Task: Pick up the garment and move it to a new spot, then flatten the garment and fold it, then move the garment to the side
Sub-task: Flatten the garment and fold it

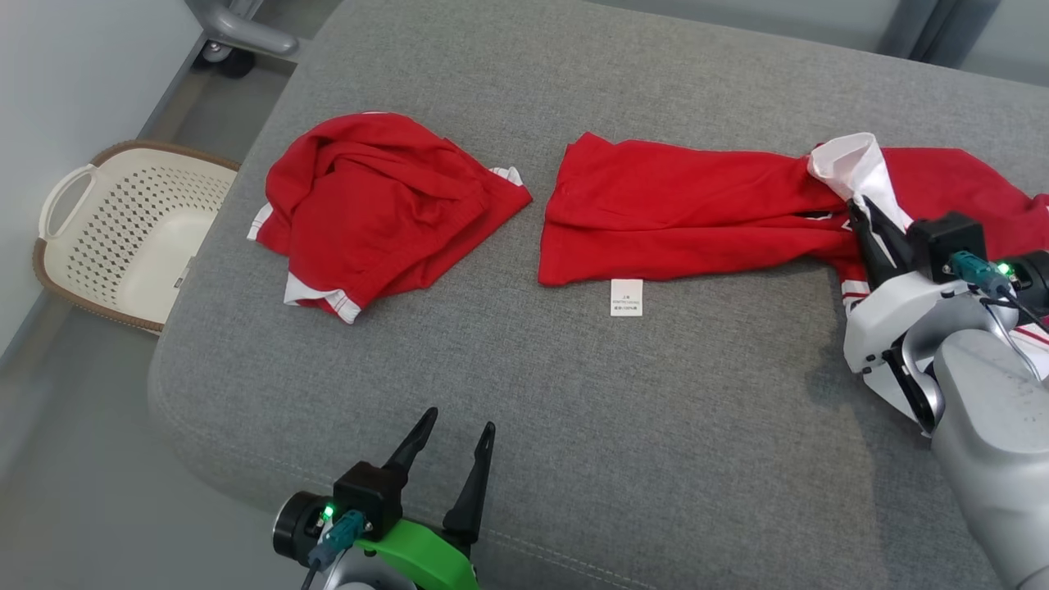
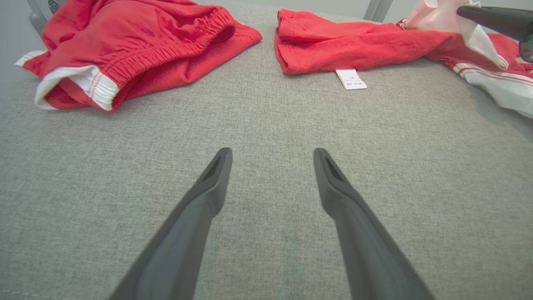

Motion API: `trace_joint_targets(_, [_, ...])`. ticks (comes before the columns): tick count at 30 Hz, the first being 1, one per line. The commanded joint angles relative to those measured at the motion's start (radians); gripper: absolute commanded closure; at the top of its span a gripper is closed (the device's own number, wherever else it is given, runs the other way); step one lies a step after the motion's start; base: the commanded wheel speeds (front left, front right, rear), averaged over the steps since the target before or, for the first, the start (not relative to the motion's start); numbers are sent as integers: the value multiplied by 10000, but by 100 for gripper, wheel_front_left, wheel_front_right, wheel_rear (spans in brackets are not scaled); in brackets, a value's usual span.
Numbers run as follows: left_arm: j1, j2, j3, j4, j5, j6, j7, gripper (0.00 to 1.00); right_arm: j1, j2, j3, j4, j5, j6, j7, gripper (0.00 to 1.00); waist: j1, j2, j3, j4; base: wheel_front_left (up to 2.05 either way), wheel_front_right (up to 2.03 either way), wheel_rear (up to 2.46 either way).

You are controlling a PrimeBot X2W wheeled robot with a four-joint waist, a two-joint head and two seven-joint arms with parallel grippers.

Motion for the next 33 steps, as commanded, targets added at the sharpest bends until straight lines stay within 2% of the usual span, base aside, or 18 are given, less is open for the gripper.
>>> trace_joint_targets(1, [-172,22,-16,-14,-11,34,-6,0,-143,-22,-42,24,164,-14,-2,100,0,0,40,47,0,0,0])
trace_joint_targets(5, [-322,20,-49,-49,-38,-7,-6,0,-765,-588,-335,281,-8,-15,-3,100,0,0,184,163,0,0,0])
trace_joint_targets(7, [-429,22,-136,-43,26,-26,-6,0,-1322,-940,-1001,521,-136,-14,-3,100,0,0,317,267,0,0,0])
trace_joint_targets(10, [-621,20,-374,-20,47,-60,-6,0,-2134,-1382,-2568,1067,-520,-14,-3,100,0,0,483,483,0,0,0])
trace_joint_targets(11, [-621,20,-374,-20,47,-60,-6,0,-2134,-1382,-2568,1067,-520,-14,-3,100,0,0,483,483,0,0,0])
trace_joint_targets(12, [-669,25,-439,-14,12,-70,-6,0,-2373,-1513,-3131,1240,-845,-14,-3,61,0,0,519,539,0,0,0])
trace_joint_targets(13, [-704,24,-487,4,15,-66,-6,0,-2520,-1538,-3590,1571,-1186,-14,2,0,0,0,543,565,0,0,0])
trace_joint_targets(16, [-768,20,-498,8,-26,-14,-6,0,-3107,-1521,-4685,2131,-2093,-14,21,0,0,0,577,503,0,0,0])
trace_joint_targets(21, [-645,20,-319,121,-104,69,-6,0,-2969,-836,-5261,2139,-2883,-14,-6,0,0,0,459,-41,0,0,0])
trace_joint_targets(24, [-679,22,-265,144,-32,53,-6,0,-2295,-323,-5153,1548,-2640,-14,-9,0,0,0,322,-486,0,0,0])
trace_joint_targets(29, [-615,25,-85,256,115,11,-6,0,-726,455,-4576,428,-1472,-14,-12,0,0,0,-9,-1280,0,0,0])
trace_joint_targets(33, [-537,27,-67,373,269,-45,-6,0,631,670,-4074,-245,-487,-14,-13,0,0,0,-308,-1736,0,0,0])
